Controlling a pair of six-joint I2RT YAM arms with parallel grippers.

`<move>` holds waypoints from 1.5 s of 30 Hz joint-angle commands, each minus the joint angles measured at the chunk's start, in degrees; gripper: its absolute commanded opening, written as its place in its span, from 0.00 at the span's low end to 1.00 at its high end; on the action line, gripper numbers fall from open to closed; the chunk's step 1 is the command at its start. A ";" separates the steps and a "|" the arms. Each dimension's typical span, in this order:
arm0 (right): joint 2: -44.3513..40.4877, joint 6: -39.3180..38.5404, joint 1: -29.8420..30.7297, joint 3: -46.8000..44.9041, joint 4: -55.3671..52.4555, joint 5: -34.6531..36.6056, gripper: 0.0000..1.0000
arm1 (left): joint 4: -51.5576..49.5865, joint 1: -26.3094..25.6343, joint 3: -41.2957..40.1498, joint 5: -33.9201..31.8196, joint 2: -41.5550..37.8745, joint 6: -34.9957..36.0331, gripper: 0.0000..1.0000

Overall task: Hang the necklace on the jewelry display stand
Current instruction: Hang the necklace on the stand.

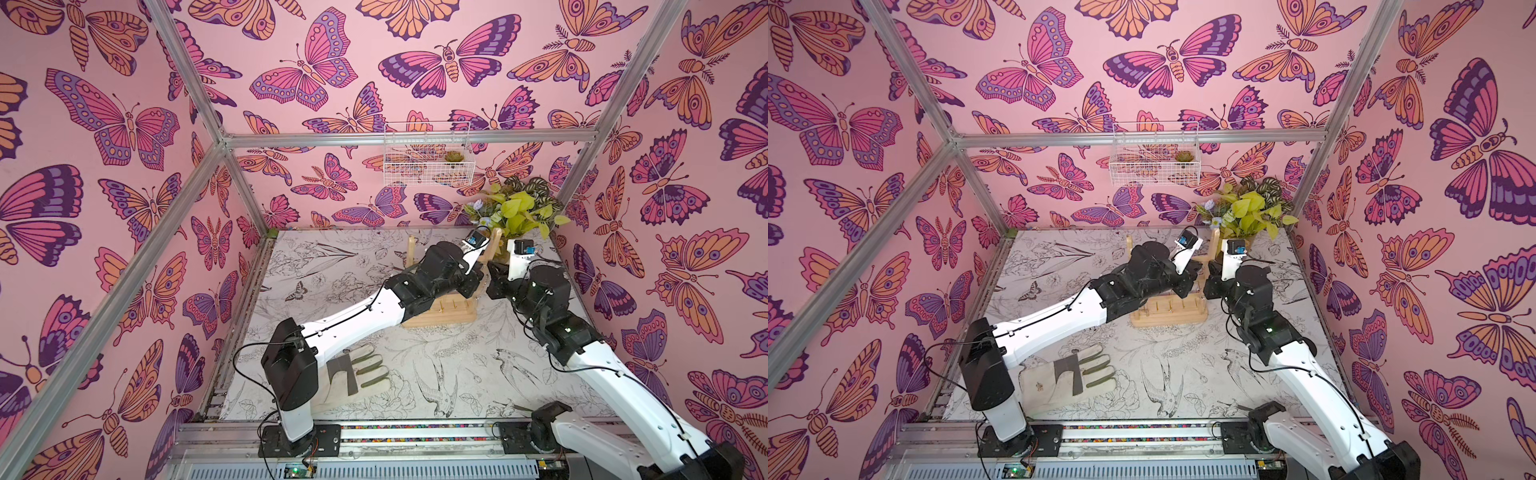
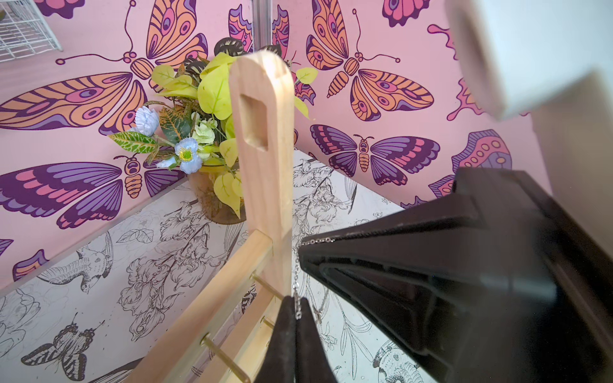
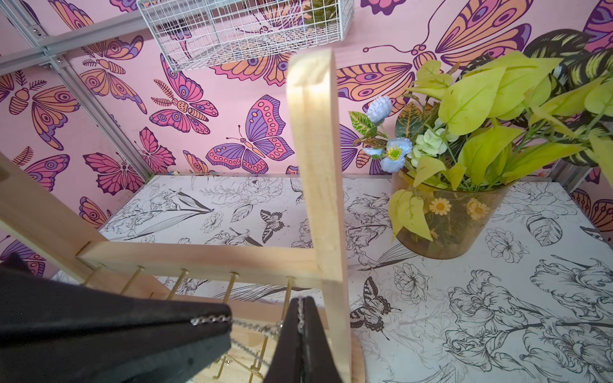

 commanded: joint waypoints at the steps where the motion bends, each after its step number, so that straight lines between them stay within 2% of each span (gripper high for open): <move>1: 0.23 0.35 -0.47 0.06 0.77 -0.47 0.00 | 0.11 0.18 -1.22 -0.85 -2.07 0.29 0.00; 26: 2.87 0.04 -0.98 0.17 1.95 0.88 0.00 | -3.16 0.63 3.50 -2.43 2.45 0.64 0.00; 45: 4.01 0.63 -3.30 -0.11 2.32 -1.57 0.00 | -3.92 0.71 4.76 -3.66 4.10 1.02 0.00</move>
